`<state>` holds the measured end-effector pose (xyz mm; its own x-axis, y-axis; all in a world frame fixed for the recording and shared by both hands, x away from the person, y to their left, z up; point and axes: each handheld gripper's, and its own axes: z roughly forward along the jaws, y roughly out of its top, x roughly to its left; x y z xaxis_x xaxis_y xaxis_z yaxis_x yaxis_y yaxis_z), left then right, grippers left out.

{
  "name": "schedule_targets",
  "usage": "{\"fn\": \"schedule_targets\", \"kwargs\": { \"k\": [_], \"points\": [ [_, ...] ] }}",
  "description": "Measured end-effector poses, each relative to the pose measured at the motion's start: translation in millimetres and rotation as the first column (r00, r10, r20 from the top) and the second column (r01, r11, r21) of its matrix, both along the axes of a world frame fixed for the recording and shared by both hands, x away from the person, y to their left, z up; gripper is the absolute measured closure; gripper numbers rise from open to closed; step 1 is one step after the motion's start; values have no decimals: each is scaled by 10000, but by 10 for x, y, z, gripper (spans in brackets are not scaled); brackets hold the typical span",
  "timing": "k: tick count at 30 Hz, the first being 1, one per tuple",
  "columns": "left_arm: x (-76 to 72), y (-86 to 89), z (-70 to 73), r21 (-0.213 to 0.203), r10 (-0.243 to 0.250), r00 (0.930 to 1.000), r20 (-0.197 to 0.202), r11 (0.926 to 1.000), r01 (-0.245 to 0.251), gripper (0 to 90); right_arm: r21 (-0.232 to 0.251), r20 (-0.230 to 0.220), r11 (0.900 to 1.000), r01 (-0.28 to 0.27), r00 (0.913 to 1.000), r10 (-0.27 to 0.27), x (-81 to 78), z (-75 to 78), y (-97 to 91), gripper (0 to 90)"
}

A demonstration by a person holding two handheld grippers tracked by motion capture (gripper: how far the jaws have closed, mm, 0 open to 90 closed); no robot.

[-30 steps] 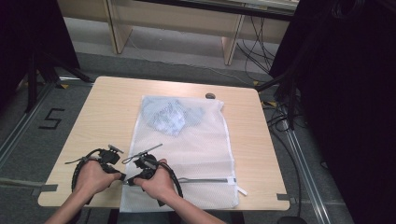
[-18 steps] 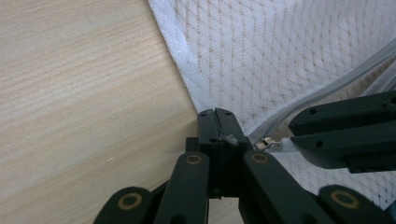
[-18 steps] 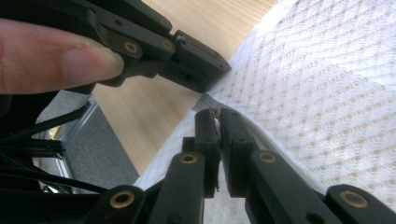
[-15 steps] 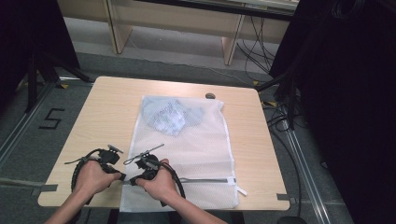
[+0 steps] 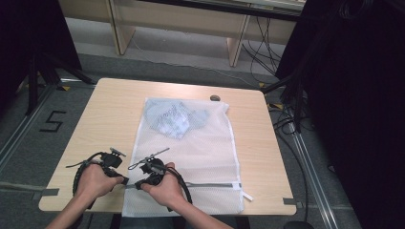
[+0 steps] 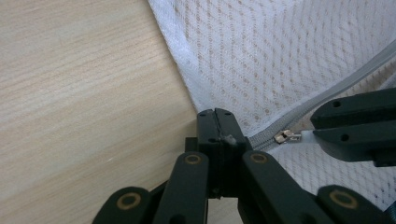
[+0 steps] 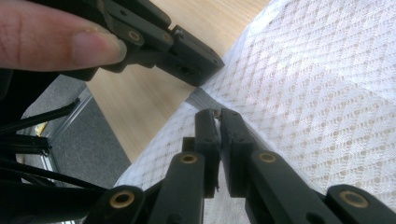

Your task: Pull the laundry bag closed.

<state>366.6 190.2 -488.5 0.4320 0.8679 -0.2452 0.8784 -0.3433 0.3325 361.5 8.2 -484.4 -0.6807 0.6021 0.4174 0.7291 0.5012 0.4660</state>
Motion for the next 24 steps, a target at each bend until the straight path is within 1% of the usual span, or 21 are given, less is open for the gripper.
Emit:
{"fn": "schedule_targets", "kwargs": {
  "k": [1, 2, 3, 6, 8, 9, 10, 11, 12, 13, 15, 16, 19, 20, 22, 24],
  "points": [
    [1, 2, -1, -17, -2, 10000, 1, 10000, 2, 900, 17, -161, 10000, -39, 9999, 39, -1, 6, -3, 870],
    [2, 4, -2, -31, -6, 10000, -10, 10000, 6, 900, -4, -83, 10000, -8, 10000, 8, 3, 2, -7, 870],
    [2, 6, -2, -30, -27, 10000, -5, 10000, 27, 900, -44, 111, 10000, -43, 9999, 43, -4, 9, -10, 871],
    [-4, 0, 1, -14, -7, 10000, -19, 10000, 7, 900, -87, 48, 10000, 18, 10000, -18, -8, 15, -12, 870],
    [-8, -7, -4, 12, 68, 10000, -10, 10000, -68, 900, -58, 215, 9999, -91, 9997, 92, -4, 17, -21, 871],
    [-13, -9, -2, -16, 148, 9999, -77, 9999, -148, 900, -136, 126, 9999, -9, 9999, 11, -9, 23, -21, 870],
    [-11, -1, -2, 91, 62, 10000, -70, 9999, -62, 900, -112, 138, 9999, -25, 9999, 27, -12, 25, -23, 870],
    [-7, 11, -2, 162, -14, 10000, 1, 9999, 14, 900, -167, 174, 9998, -60, 9998, 63, -16, 37, -29, 870],
    [-14, 11, -6, 38, 111, 9999, -57, 9999, -111, 900, -274, 266, 9996, 42, 9996, -35, -18, 49, -37, 870],
    [-18, 1, -5, 64, 135, 9999, -42, 9999, -135, 900, -189, 343, 9998, 51, 9994, -45, -9, 75, -66, 870],
    [-22, -16, -1, 121, 166, 9999, -45, 9998, -165, 900, -215, 349, 9998, 42, 9994, -35, -3, 88, -78, 870],
    [-23, -34, 3, 194, 185, 9998, -36, 9996, -185, 900, -205, 435, 9998, 35, 9990, -26, 3, 94, -84, 870],
    [-30, -40, 8, 259, 204, 9998, -35, 9995, -203, 900, -169, 347, 9998, 74, 9994, -68, 16, 85, -85, 871],
    [-35, -33, 2, 158, 258, 9997, -16, 9995, -258, 900, -132, 293, 9999, 101, 9995, -97, 14, 72, -85, 870],
    [-32, -18, 0, 117, 240, 9997, -8, 9996, -240, 900, -101, 319, 9999, 92, 9995, -89, 16, 58, -85, 870],
    [-28, -19, 7, 124, 228, 9997, -8, 9997, -228, 900, -110, 211, 9999, 102, 9997, -99, 15, 41, -82, 870]
  ]
}}
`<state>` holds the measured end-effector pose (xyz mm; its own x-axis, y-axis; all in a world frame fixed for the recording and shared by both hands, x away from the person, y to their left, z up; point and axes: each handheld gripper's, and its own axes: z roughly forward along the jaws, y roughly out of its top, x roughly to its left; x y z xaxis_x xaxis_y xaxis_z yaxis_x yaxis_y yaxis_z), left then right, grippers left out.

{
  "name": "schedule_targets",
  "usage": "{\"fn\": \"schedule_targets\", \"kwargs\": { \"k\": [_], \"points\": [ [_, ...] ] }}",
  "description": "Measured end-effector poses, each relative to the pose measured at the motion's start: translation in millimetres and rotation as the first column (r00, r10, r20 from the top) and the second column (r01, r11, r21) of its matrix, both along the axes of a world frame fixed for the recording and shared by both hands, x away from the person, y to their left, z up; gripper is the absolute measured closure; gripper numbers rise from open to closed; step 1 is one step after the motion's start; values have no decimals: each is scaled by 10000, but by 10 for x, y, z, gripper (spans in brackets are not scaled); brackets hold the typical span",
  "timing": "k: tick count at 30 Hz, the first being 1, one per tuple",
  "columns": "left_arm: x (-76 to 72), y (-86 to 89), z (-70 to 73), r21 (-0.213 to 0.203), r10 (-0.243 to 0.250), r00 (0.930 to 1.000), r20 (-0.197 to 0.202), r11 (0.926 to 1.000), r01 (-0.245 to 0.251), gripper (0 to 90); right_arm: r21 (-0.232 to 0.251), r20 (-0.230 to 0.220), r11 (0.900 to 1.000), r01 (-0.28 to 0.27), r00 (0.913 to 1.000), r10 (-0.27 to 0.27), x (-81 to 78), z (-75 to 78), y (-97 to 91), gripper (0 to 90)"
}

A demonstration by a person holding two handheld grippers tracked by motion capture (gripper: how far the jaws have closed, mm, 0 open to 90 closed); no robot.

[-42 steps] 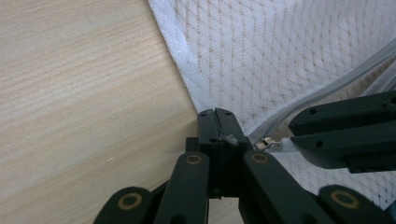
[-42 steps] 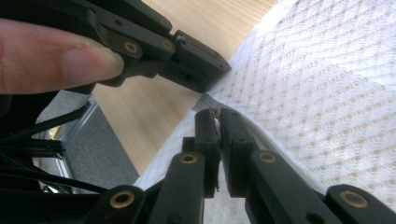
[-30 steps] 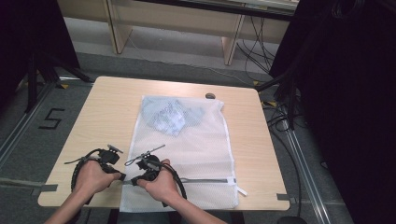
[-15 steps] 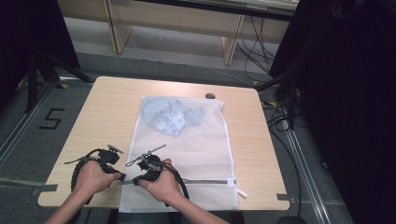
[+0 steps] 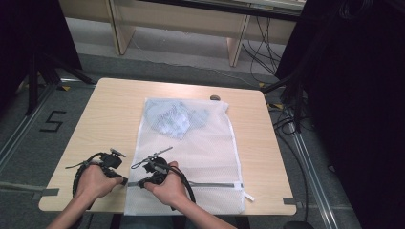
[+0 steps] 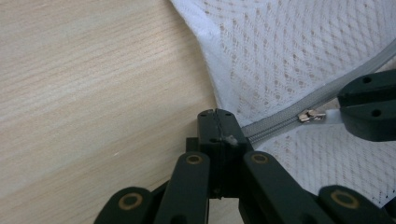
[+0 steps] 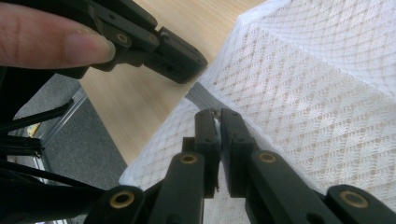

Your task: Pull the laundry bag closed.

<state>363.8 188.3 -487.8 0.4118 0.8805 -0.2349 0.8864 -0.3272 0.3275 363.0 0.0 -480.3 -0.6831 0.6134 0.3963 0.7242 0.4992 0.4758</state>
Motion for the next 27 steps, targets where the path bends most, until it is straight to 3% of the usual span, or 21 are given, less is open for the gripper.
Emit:
{"fn": "schedule_targets", "kwargs": {
  "k": [2, 3, 5, 10, 12, 16, 18, 21, 27],
  "points": [
    [-2, 1, 57, -264, 0, 9998, 186, 9997, 5, 900, 32, 54, 10000, -65, 10000, 64, 6, -22, 1, 870],
    [-9, -16, 102, -403, 166, 9983, 557, 9991, -143, 900, -3, -63, 10000, 62, 10000, -62, 0, -21, 4, 870],
    [-14, -43, 142, -440, -53, 9957, 926, 9990, 94, 900, -3, -98, 9999, 113, 9999, -113, -2, -23, 8, 870],
    [-17, -128, 67, -497, -280, 9993, 236, 9983, 291, 900, -24, -139, 9999, 123, 9998, -124, -3, -16, 9, 871],
    [4, -128, 40, -303, -406, 9989, 232, 9987, 413, 900, 26, -27, 10000, 11, 10000, -11, -4, -23, 7, 870],
    [-2, -153, 0, -359, -232, 9997, 88, 9991, 235, 900, 10, 40, 9999, -168, 9999, 167, 1, -49, 6, 870],
    [-3, -165, -1, -310, -242, 9997, 87, 9992, 244, 900, -54, -213, 10000, 65, 9998, -66, -13, -45, 11, 871],
    [3, -175, -2, -232, -294, 9995, 78, 9993, 296, 900, 16, 21, 9998, -174, 9998, 174, -3, -51, 6, 871],
    [0, -179, 3, -153, -308, 9995, 18, 9994, 308, 900, -139, -49, 9999, -89, 9999, 89, -29, -36, 12, 871]
  ]
}}
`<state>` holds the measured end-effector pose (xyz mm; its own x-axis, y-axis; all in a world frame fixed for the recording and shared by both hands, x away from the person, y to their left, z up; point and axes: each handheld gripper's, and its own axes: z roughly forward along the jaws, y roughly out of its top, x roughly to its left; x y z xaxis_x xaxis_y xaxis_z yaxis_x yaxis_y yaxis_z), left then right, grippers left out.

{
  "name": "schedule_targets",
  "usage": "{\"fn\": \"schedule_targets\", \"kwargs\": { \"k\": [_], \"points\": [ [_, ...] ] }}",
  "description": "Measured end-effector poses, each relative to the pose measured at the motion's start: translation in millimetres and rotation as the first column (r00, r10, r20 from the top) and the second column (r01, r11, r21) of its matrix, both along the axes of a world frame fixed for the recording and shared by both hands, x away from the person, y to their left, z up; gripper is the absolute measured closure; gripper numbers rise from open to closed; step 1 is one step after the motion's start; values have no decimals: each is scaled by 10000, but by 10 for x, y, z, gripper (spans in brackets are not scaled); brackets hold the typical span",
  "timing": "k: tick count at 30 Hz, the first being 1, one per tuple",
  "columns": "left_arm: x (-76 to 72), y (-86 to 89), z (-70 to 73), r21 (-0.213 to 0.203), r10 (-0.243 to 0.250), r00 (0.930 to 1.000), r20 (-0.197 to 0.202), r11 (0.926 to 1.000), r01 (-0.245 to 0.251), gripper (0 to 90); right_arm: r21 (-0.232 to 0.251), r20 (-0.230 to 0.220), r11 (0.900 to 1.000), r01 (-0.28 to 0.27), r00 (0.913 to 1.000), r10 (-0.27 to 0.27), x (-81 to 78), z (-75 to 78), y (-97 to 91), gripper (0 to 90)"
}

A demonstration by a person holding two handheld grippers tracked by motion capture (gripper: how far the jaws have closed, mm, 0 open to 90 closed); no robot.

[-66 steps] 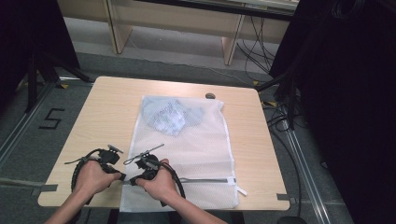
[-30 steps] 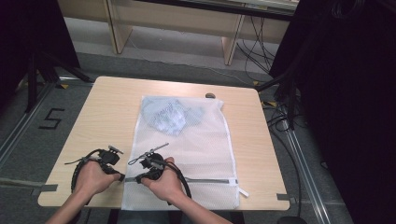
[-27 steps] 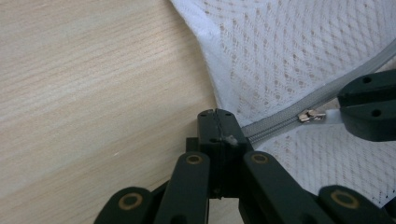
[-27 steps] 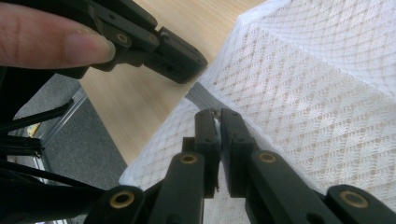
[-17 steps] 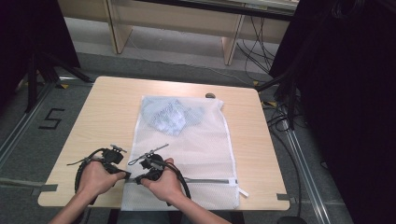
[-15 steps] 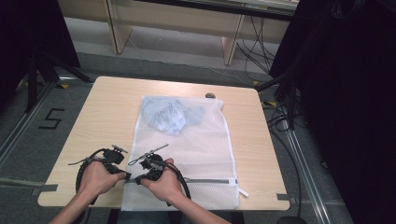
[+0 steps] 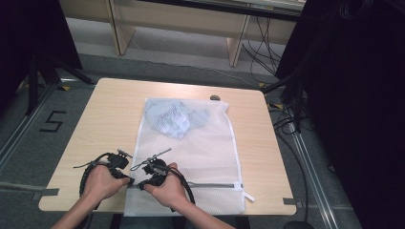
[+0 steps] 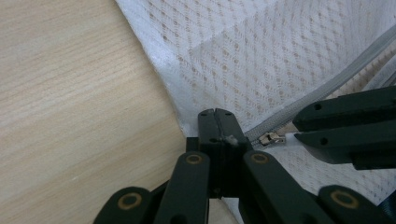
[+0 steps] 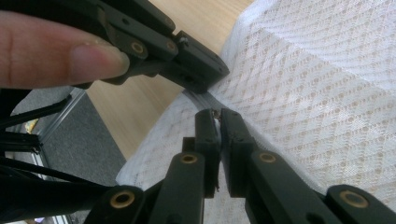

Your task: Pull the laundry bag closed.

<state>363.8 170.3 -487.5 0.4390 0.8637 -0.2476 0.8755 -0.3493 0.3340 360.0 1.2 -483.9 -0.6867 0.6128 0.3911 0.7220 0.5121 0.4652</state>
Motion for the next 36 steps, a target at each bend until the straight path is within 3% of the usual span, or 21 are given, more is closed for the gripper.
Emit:
{"fn": "schedule_targets", "kwargs": {
  "k": [13, 14, 36],
  "points": [
    [-3, -5, -3, -25, 9, 10000, 13, 10000, -9, 900, -99, -107, 9999, 115, 9999, -116, -9, 35, -53, 871],
    [-3, -4, -2, -24, 0, 10000, 14, 10000, 0, 900, -84, 65, 10000, -35, 10000, 36, 6, 27, -69, 871],
    [-6, -11, -5, -26, -33, 10000, 78, 10000, 33, 900, -226, 107, 9997, 45, 9999, -43, -9, 73, -123, 871]
  ]
}}
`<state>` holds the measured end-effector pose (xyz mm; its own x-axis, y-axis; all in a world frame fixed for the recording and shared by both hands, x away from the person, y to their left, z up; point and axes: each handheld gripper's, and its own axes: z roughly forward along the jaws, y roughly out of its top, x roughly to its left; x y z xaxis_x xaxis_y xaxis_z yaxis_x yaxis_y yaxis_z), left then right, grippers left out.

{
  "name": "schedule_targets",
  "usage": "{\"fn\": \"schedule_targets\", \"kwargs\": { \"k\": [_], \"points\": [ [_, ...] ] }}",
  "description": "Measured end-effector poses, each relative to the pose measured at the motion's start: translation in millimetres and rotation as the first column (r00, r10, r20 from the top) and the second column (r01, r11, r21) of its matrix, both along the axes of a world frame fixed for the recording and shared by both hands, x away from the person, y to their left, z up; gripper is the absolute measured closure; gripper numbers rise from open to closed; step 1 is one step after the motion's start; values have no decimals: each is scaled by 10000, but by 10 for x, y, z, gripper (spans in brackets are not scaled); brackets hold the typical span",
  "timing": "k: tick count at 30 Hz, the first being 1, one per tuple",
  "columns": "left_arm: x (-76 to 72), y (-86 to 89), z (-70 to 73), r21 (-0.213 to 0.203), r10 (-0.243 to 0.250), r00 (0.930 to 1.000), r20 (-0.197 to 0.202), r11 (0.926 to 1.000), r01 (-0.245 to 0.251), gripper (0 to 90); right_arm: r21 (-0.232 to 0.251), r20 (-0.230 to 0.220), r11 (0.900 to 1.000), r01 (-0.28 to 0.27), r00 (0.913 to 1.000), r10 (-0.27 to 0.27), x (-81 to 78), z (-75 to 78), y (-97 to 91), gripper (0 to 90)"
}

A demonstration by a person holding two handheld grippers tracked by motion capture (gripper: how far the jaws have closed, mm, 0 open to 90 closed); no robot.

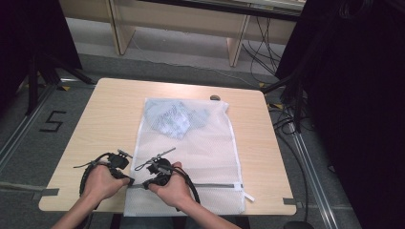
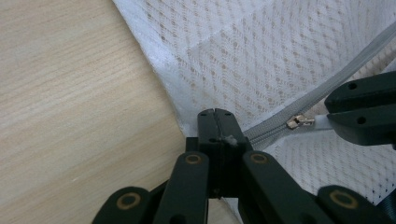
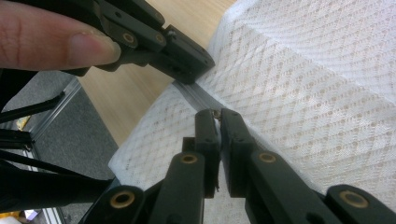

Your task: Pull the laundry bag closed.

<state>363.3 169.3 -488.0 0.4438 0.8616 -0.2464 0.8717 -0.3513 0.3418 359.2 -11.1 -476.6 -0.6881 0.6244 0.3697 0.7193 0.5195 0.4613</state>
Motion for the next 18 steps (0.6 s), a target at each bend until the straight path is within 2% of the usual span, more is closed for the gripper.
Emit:
{"fn": "schedule_targets", "kwargs": {
  "k": [4, 8, 11, 18],
  "points": [
    [1, 2, -1, -23, 26, 10000, -25, 10000, -26, 900, -36, 122, 10000, -3, 9999, 4, -2, -1, -20, 871],
    [1, 3, 0, -21, 28, 10000, -31, 10000, -28, 900, -12, 41, 10000, 59, 10000, -59, -11, 3, -28, 871],
    [-1, 1, -1, -20, 35, 10000, -18, 10000, -35, 900, -175, 62, 9997, 183, 9998, -181, -13, 8, -39, 871],
    [4, 8, 1, -37, -2, 10000, -68, 10000, 2, 900, -248, 101, 9997, 67, 9999, -64, -3, 7, -61, 871]
  ]
}}
